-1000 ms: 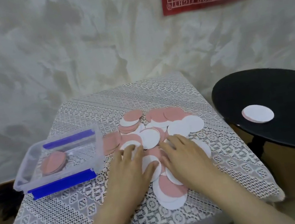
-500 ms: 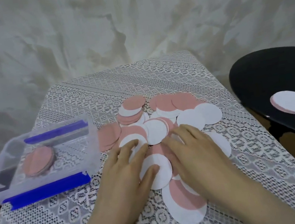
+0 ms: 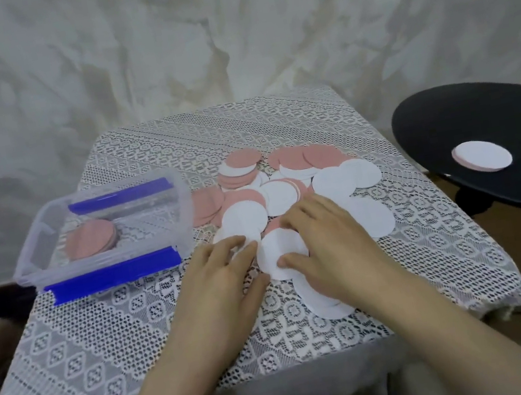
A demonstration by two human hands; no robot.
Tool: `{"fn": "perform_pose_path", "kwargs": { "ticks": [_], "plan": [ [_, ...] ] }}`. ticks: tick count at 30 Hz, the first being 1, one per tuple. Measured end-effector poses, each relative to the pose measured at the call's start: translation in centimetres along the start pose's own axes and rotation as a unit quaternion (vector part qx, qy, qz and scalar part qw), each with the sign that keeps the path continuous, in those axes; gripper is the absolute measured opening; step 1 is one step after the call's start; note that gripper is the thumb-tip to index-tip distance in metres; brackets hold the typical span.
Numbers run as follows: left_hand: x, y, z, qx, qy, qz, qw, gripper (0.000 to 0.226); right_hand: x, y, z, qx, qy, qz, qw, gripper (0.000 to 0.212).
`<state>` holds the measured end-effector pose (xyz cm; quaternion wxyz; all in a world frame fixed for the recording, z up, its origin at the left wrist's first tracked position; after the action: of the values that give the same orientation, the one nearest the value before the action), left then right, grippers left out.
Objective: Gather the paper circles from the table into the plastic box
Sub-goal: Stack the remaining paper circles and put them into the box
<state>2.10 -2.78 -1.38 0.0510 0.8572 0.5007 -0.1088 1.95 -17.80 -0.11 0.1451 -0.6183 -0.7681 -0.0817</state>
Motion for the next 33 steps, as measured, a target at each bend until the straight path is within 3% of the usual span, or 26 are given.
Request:
{"fn": "perform_pose_path", "kwargs": {
  "ticks": [3,7,13,17,22,25,33],
  "plan": [
    [0.0,0.2,-0.1,-0.002,-0.018,-0.001,1.0,0.052,-0.1,0.3,-0.7,-0.009,0.041,-0.002,0.999,0.021],
    [-0.2,1.0,-0.4,-0.009,-0.051,0.006,0.999,0.051,-1.9,0.8,-1.2,-0.01,0.158,-0.001,0.987,0.009],
    [-0.8,2.1,-1.5,-0.044,-0.168,0.001,0.985,0.038,-4.2,1.9,-0.5,0.007,0.298,-0.008,0.955,0.015],
    [-0.9,2.6,-1.4,-0.056,-0.323,0.0,0.945,0.011,-3.9,1.7,-0.1,0.041,0.392,-0.031,0.919,0.017],
    [-1.1,2.2,-0.7,-0.032,-0.373,-0.006,0.927,0.007,-4.7,-0.1,-1.1,0.018,0.253,-0.019,0.967,0.013],
    [-0.5,1.6,-0.5,-0.032,-0.375,-0.024,0.926,0.009,-5.3,-1.8,-1.8,0.057,0.176,0.012,0.983,0.011],
    [-0.3,0.5,-0.8,-0.043,-0.37,-0.049,0.927,0.01,-6.9,-4.0,-1.9,0.16,0.092,0.078,0.98,0.056]
  ]
}}
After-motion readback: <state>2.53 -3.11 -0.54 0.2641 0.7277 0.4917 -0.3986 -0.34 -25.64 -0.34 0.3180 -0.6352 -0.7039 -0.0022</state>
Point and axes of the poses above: each hand's wrist, its own y-axis towards the middle knuckle, its own z-axis out of the palm, x = y × z, the point moved 8 cm from there along y, towards the middle knuckle, and after that the axes turned 15 degrees about x, right-handed, at the moved point
